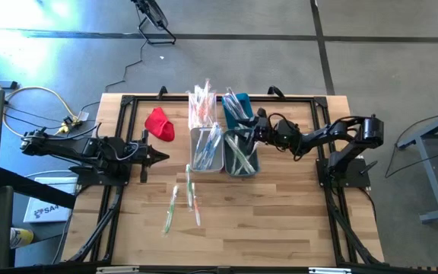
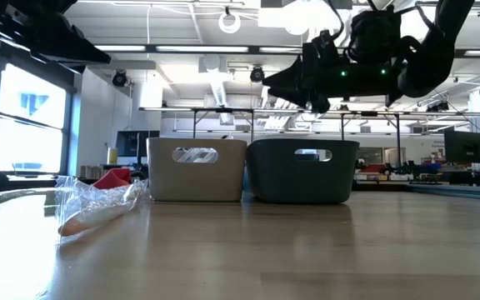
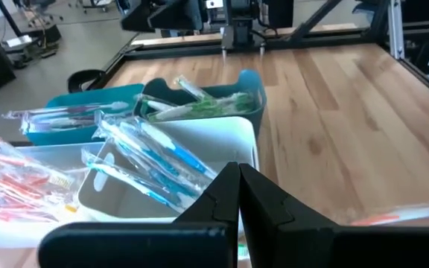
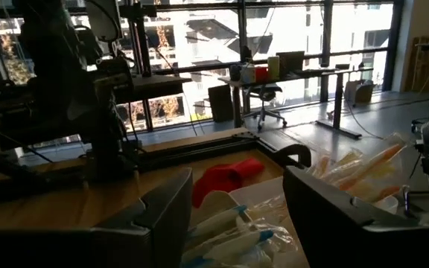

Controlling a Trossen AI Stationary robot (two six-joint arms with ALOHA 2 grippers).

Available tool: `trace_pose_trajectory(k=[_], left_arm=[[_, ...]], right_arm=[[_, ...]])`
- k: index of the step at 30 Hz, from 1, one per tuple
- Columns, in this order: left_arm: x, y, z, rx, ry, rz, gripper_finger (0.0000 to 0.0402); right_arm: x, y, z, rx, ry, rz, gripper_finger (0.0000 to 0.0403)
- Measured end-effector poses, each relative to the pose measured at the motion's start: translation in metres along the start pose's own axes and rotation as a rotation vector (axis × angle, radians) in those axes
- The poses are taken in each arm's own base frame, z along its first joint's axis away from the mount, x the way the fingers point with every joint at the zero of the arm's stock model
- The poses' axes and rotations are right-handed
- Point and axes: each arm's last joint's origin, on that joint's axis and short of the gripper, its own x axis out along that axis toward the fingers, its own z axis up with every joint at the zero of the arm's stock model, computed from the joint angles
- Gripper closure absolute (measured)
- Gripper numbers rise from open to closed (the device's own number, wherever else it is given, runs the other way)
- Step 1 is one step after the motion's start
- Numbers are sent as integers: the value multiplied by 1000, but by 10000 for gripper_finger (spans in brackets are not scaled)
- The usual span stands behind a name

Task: Pick & Place Toothbrushes
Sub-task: Put the green toothbrush into the blue bin

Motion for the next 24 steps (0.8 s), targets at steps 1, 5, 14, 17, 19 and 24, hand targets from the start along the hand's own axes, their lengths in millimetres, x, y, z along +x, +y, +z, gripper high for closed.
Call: trace_pose_trajectory(k=[1,5,14,17,19,24], left_arm=[[0,0,0,6,1,0,397],[0,0,-1,26,12,0,397],[0,0,-2,30,25,-1,397],[0,0,-3,31,30,-1,397],[0,0,-3,32,33,-1,397],[0,0,-1,22,8,1,397]], right_arm=[[0,0,-1,12,14,0,199],[0,0,-5,23,55,-4,199],[-1,3,-10,71,97,3,199],[-1,7,-10,72,101,17,199],[-1,10,-11,72,109,26,199],[-1,16,-11,67,107,44,199]])
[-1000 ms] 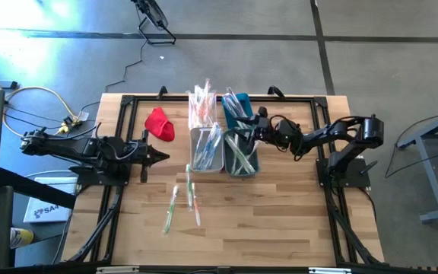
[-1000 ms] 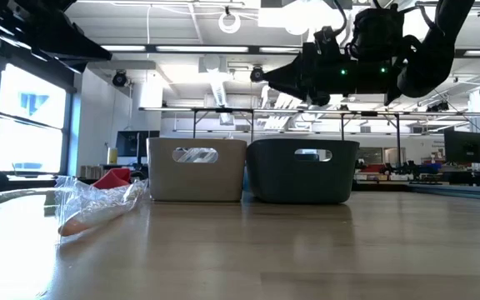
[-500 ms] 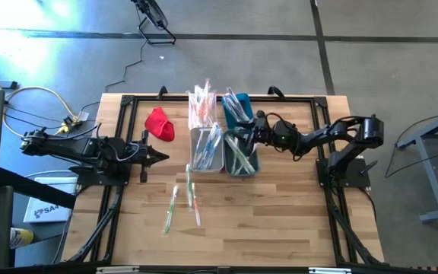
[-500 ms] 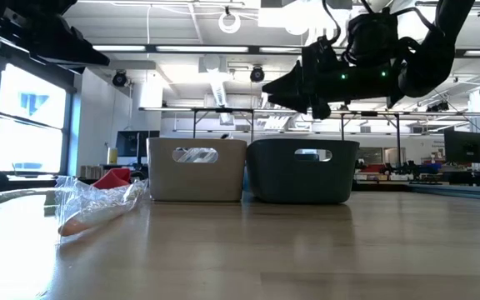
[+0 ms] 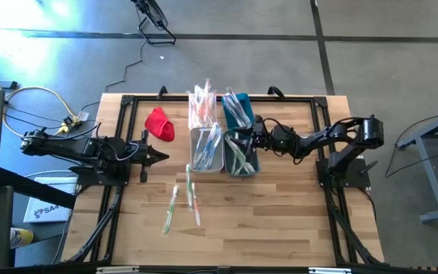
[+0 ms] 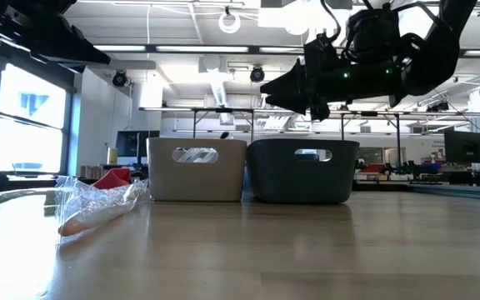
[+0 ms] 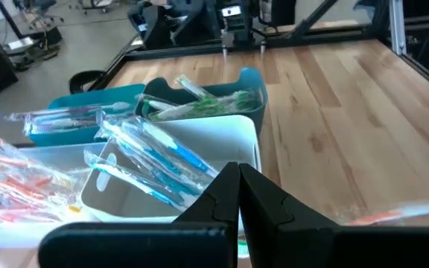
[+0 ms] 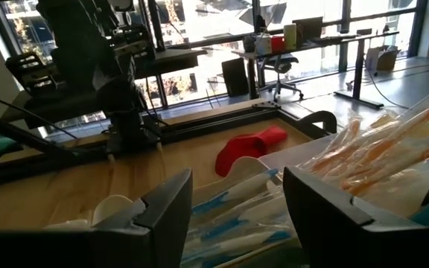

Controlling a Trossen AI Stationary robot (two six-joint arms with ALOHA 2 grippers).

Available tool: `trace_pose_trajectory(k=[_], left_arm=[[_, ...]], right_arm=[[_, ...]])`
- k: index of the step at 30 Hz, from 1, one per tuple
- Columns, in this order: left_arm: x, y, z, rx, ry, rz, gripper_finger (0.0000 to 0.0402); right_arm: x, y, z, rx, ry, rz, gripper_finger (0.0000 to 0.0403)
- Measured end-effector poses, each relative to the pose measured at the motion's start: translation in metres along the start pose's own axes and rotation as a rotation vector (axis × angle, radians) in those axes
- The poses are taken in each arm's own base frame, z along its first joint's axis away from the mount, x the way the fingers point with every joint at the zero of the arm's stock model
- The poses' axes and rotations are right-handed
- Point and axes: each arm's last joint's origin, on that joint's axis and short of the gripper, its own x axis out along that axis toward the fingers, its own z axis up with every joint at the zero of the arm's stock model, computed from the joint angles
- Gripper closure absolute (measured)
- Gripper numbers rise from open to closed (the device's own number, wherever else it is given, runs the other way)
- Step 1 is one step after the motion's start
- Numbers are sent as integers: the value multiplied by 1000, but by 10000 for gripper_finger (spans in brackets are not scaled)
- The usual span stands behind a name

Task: Pick & Place Toothbrushes
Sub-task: Put the green toothbrush into the blue bin

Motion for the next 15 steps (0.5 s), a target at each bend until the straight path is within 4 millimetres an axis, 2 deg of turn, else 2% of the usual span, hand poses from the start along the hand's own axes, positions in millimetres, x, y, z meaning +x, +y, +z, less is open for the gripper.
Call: trace_pose_trajectory(k=[3,7,15], left_arm=[[0,1,0,-65,5,44,397],[-5,6,-4,-58,21,155,400],[-35,15,-8,-100,-57,212,401]], right_arm=[[0,2,0,-2,-3,-11,199],[0,4,-1,-2,-1,-5,199],[-2,15,3,6,-13,33,199]])
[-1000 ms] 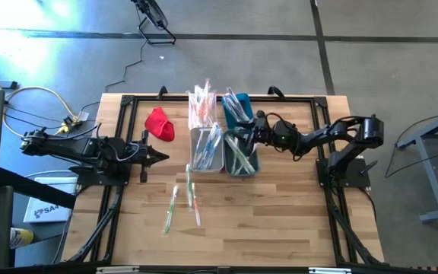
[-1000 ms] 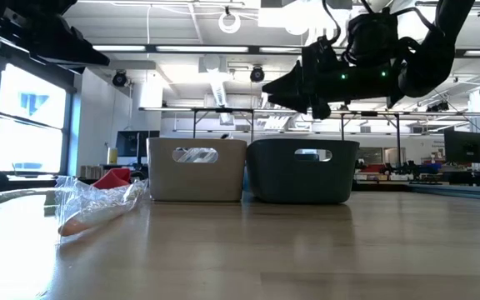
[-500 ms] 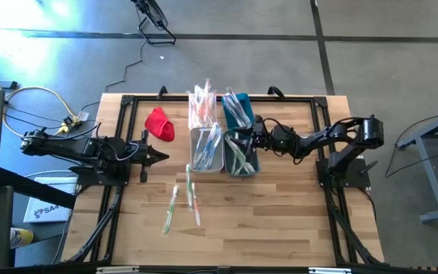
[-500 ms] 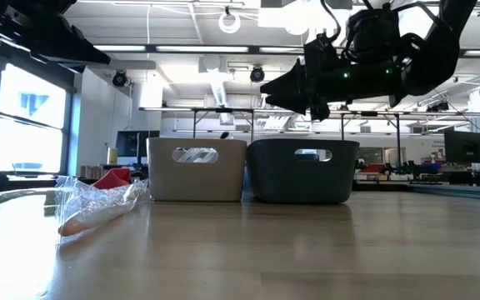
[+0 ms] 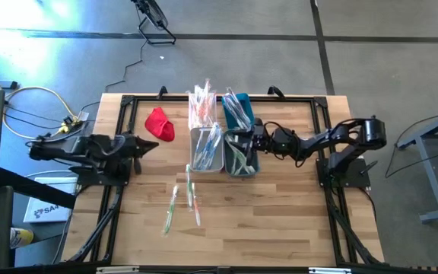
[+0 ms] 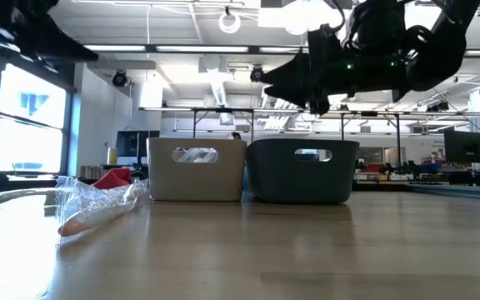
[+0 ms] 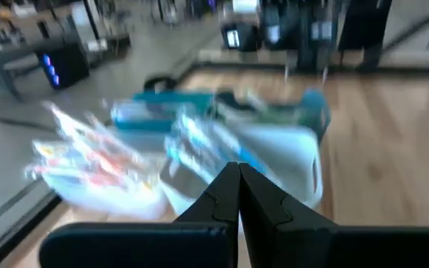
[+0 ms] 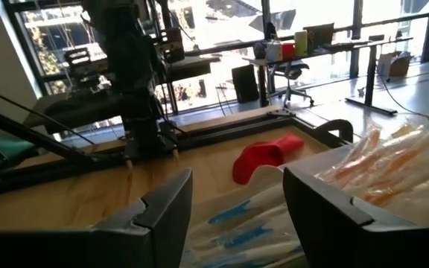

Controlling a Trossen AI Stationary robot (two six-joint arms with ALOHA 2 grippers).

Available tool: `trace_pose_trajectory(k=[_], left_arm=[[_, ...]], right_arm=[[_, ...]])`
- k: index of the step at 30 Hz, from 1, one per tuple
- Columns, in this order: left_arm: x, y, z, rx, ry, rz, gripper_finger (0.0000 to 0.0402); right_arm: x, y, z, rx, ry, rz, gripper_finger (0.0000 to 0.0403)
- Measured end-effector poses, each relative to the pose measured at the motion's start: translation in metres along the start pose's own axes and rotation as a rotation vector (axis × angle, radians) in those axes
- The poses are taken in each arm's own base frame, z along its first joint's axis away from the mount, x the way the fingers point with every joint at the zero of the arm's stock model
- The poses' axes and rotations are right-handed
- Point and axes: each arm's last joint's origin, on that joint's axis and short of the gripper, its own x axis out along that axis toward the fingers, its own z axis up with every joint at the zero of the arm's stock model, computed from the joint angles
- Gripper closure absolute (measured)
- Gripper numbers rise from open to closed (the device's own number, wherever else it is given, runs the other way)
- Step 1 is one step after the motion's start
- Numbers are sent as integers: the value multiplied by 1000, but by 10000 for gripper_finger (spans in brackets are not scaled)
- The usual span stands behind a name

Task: Pick & Place Toothbrushes
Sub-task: Put the green toothbrush into the blue bin

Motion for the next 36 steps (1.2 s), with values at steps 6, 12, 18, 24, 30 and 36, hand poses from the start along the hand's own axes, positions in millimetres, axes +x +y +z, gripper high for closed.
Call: trace_pose_trajectory(k=[6,12,18,24,30,36], left_arm=[[-15,7,2,-160,-110,-28,401],[-12,3,-3,-160,-47,-102,401],[-10,1,-4,-151,-23,-145,401],[-10,1,-4,-150,-21,-146,401],[-10,-1,-4,-149,-15,-205,401],[-10,-2,-4,-204,-7,-247,401]], right_arm=[[4,14,4,-36,2,2,199],[19,30,11,-71,100,-5,199],[35,54,20,-130,297,-71,199],[38,71,28,-164,350,-64,199],[36,80,28,-187,349,-34,199],[33,78,25,-304,403,-39,203]])
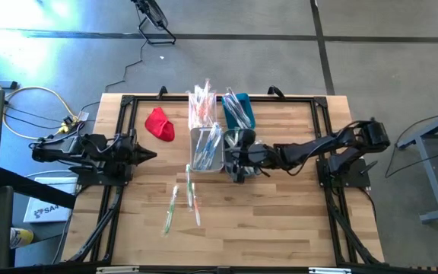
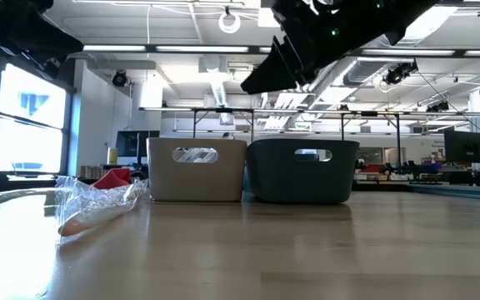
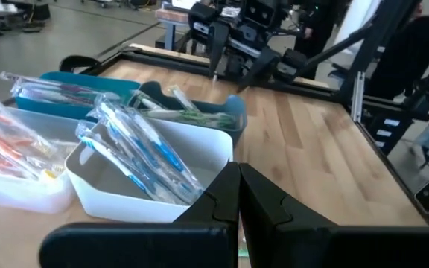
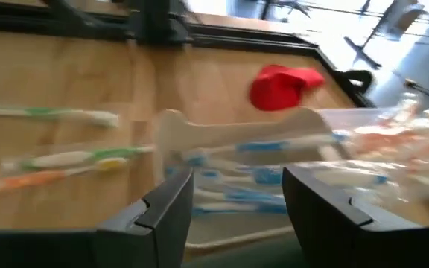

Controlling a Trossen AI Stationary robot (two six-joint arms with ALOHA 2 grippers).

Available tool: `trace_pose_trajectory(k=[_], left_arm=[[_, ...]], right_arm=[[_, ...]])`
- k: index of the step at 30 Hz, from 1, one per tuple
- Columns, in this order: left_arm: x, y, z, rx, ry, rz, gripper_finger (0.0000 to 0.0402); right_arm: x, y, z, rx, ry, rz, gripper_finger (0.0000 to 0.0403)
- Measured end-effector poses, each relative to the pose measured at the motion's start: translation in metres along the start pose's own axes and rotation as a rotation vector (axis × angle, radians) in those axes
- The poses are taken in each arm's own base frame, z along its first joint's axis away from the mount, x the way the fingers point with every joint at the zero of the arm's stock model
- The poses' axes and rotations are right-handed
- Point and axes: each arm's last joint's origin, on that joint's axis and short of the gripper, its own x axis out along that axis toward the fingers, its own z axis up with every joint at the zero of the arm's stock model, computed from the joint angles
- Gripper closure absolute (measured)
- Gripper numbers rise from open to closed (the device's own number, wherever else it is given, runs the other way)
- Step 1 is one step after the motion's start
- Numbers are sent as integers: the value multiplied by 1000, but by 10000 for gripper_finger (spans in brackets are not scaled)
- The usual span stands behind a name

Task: Pick & Place Toothbrushes
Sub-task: Put the green toothbrush into the blue bin

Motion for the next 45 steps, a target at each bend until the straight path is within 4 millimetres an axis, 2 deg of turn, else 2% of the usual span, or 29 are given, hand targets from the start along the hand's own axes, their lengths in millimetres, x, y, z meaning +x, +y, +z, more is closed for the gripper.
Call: trace_pose_trajectory(k=[6,14,19,23,29,33,39,45], left_arm=[[0,0,0,-24,-1,3,401],[5,-1,-1,-24,-6,2,401],[18,-3,-6,6,-34,-3,401],[22,-3,-9,8,2,5,401],[25,-4,-11,-16,31,-8,401],[31,-6,-13,-63,76,-4,401],[50,-10,-16,-184,143,25,401],[73,-14,-28,-374,271,57,401]], right_arm=[[3,-14,-4,45,47,-43,234],[4,-17,-3,74,30,59,298],[4,-20,-1,-63,20,-19,343],[-4,-32,8,-60,-22,-15,392],[-16,-47,-4,15,-94,55,396],[-23,-52,-14,61,-224,85,396],[-32,-59,-31,72,-386,133,396],[-34,-64,-41,75,-376,119,396]])
